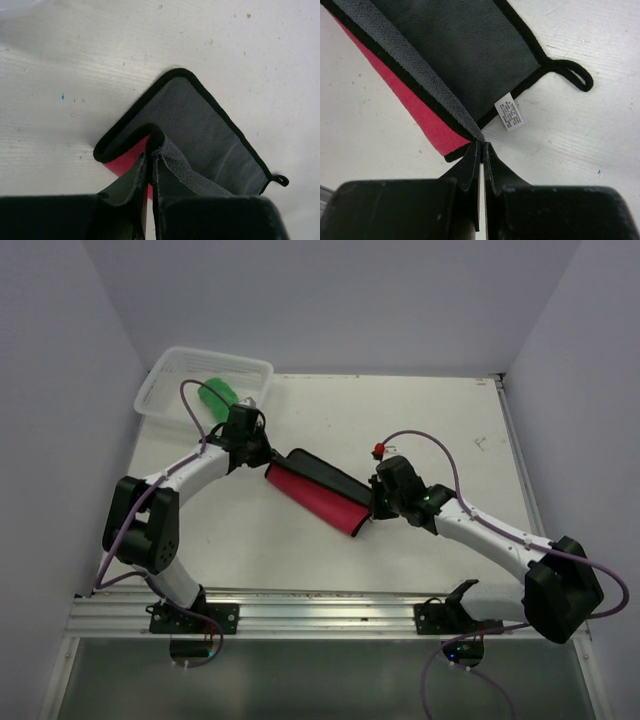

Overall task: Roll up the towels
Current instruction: Fold the towel

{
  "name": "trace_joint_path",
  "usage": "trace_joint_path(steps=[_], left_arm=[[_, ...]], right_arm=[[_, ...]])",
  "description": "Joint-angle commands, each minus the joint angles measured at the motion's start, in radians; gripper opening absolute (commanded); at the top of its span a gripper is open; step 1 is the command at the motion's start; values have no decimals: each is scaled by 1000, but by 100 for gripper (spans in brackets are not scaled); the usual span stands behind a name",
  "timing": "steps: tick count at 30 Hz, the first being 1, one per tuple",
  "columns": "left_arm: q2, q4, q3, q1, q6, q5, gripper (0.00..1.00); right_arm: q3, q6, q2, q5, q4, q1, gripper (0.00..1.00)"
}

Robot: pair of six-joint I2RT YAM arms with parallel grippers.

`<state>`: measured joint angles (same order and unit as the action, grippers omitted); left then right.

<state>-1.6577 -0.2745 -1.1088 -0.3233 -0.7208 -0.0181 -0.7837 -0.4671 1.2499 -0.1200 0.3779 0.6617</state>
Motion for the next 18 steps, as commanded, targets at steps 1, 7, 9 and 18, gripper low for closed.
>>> trace_joint_path(steps=[1, 7, 9, 18], left_arm=[[-20, 41, -43, 6, 32, 72, 8], [-57, 67, -52, 6, 32, 58, 9], [-71, 73, -66, 4, 35, 58, 10], [-152, 55, -166, -16, 52, 79, 12]], right_arm=[[-22, 15, 26, -1, -2, -16, 0], [-34, 15, 71, -13, -13, -31, 0], [-34, 15, 88, -20, -19, -33, 0], [-42, 10, 151, -24, -50, -51, 0]])
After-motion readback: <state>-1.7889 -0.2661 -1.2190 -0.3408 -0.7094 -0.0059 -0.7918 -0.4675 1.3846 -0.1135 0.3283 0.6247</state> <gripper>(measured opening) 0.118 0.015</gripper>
